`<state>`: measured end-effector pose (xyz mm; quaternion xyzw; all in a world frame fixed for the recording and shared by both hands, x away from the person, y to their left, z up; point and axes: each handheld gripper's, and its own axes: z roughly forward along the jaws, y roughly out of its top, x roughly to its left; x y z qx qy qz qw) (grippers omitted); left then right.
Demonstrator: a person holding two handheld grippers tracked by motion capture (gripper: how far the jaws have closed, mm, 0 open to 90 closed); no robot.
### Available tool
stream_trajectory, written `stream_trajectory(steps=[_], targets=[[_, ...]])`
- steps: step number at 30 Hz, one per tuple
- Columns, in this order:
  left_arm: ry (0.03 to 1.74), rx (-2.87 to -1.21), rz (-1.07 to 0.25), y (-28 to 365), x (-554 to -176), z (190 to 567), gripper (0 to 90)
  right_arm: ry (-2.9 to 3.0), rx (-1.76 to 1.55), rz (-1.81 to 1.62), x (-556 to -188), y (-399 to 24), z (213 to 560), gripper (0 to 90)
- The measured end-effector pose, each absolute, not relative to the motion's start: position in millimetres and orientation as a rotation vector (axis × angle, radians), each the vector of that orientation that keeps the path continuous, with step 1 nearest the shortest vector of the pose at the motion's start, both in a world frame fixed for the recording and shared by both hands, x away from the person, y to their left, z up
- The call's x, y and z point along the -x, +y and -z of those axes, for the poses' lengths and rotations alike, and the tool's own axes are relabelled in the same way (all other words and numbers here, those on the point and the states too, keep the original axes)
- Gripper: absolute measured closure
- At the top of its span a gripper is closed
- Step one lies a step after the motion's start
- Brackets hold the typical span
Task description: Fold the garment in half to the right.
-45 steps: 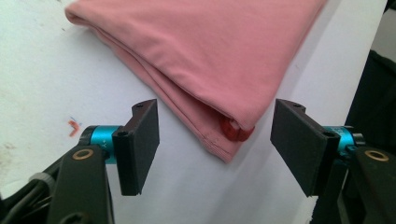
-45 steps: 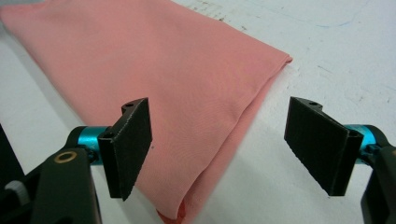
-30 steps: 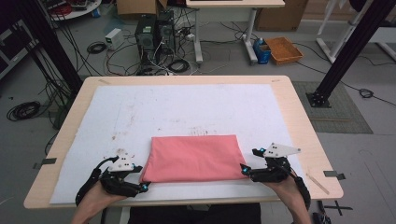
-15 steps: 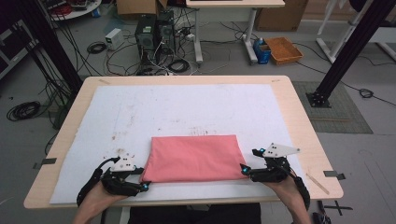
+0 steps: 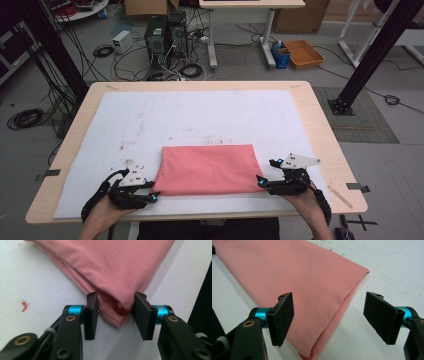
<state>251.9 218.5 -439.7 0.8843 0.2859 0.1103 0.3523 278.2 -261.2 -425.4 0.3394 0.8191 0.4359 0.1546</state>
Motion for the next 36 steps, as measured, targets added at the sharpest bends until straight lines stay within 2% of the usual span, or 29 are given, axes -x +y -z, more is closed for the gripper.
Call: stream_trajectory(steps=[7, 16, 23, 28, 36], targets=[[0.716, -2.296, -0.284, 219, -251, 439, 68.1, 2.363, -0.949, -1.251, -280, -254, 423, 25.7], [0.721, -2.268, -0.28, 223, -252, 441, 77.3, 2.349, -0.913, -1.313, -309, -233, 406, 25.6], [0.715, -2.268, -0.288, 223, -252, 442, 79.4, 2.376, -0.842, -1.36, -331, -194, 389, 25.7], [0.717, -2.264, -0.288, 223, -251, 442, 79.8, 2.433, -0.757, -1.345, -353, -149, 376, 27.6], [0.714, -2.257, -0.283, 223, -252, 442, 81.0, 2.574, -0.661, -1.311, -379, -81, 383, 29.3]])
